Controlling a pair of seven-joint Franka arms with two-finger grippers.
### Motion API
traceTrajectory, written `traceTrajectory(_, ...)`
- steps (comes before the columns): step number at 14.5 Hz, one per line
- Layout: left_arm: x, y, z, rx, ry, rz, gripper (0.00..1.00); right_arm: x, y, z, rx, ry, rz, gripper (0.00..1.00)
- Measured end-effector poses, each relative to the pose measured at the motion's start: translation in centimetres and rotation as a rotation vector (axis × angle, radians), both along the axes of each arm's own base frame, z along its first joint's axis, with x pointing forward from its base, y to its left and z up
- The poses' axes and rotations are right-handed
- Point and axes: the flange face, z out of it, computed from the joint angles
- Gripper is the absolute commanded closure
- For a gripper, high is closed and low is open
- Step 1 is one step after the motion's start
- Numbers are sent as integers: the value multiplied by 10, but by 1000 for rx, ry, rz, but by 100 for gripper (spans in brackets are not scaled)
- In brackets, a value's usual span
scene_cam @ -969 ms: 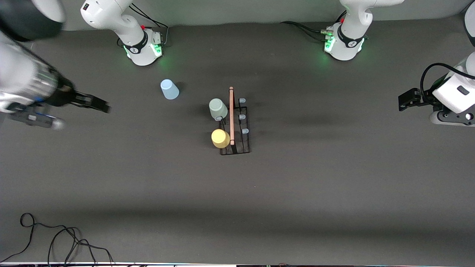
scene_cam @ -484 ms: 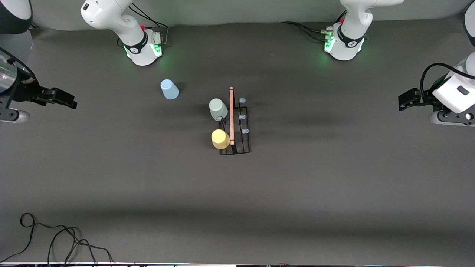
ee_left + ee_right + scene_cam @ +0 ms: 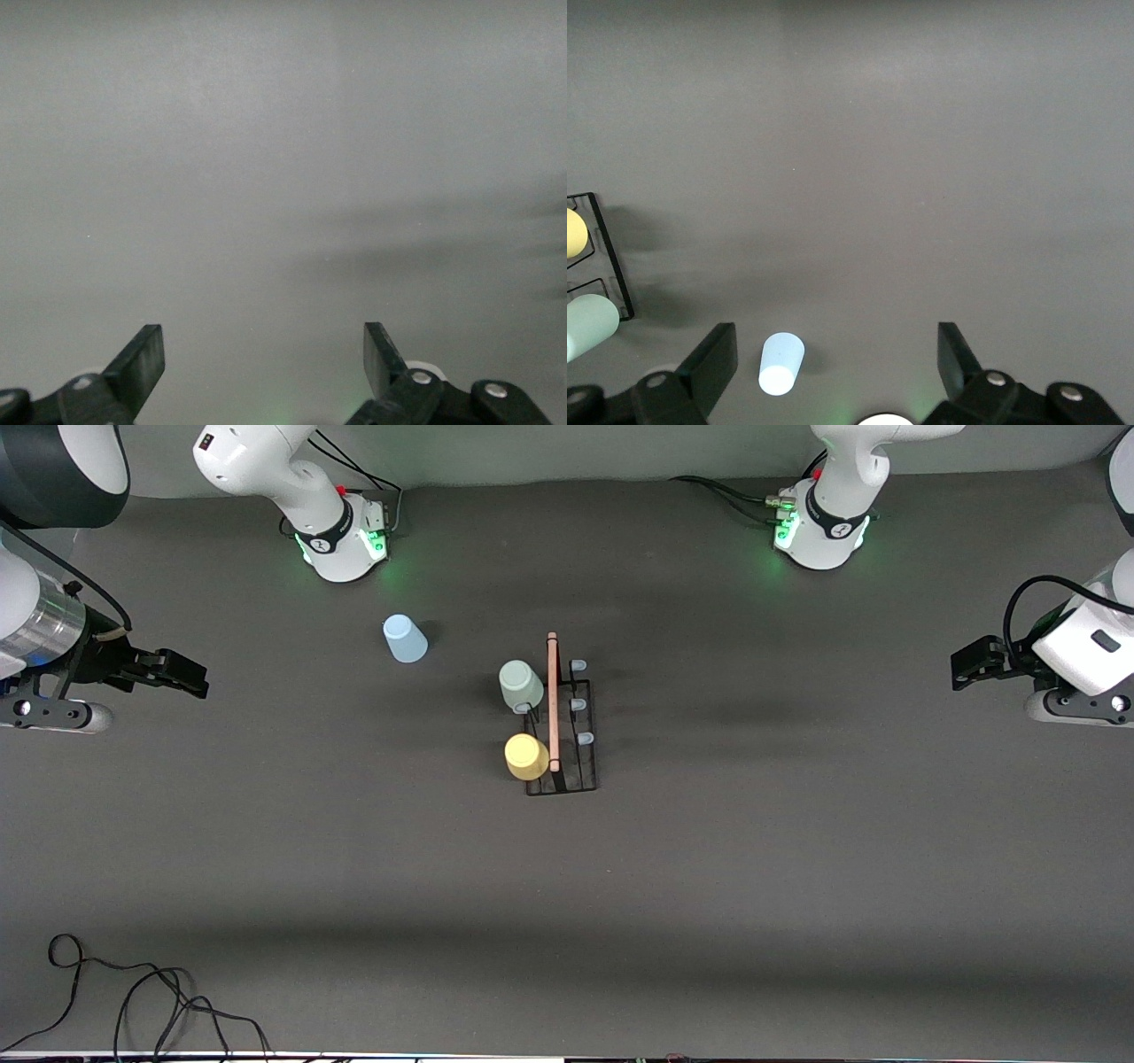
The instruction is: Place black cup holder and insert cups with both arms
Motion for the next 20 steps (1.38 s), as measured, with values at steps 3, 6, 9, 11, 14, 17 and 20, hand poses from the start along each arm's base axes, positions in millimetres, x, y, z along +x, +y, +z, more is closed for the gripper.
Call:
traceTrajectory(3,0,0,0,0,0,0,0,0,0,0,0,0,0,0)
traceTrajectory(6,0,0,0,0,0,0,0,0,3,-1,2,3,6,0)
traceTrajectory(9,0,0,0,0,0,0,0,2,4,-4,6,8,11,0)
traceTrajectory(11,0,0,0,0,0,0,0,3,-1,-6,10,12,4,0)
traceTrajectory(14,0,0,0,0,0,0,0,4,-12,-8,18,15,-8,0)
traceTrajectory(17,0,1,3,7,-5,-1,0,4,-18,-6,26,13,-14,0)
traceTrajectory(20,-1,1,5,10,-10,-1,0,4,-25,-5,29,12,-20,0)
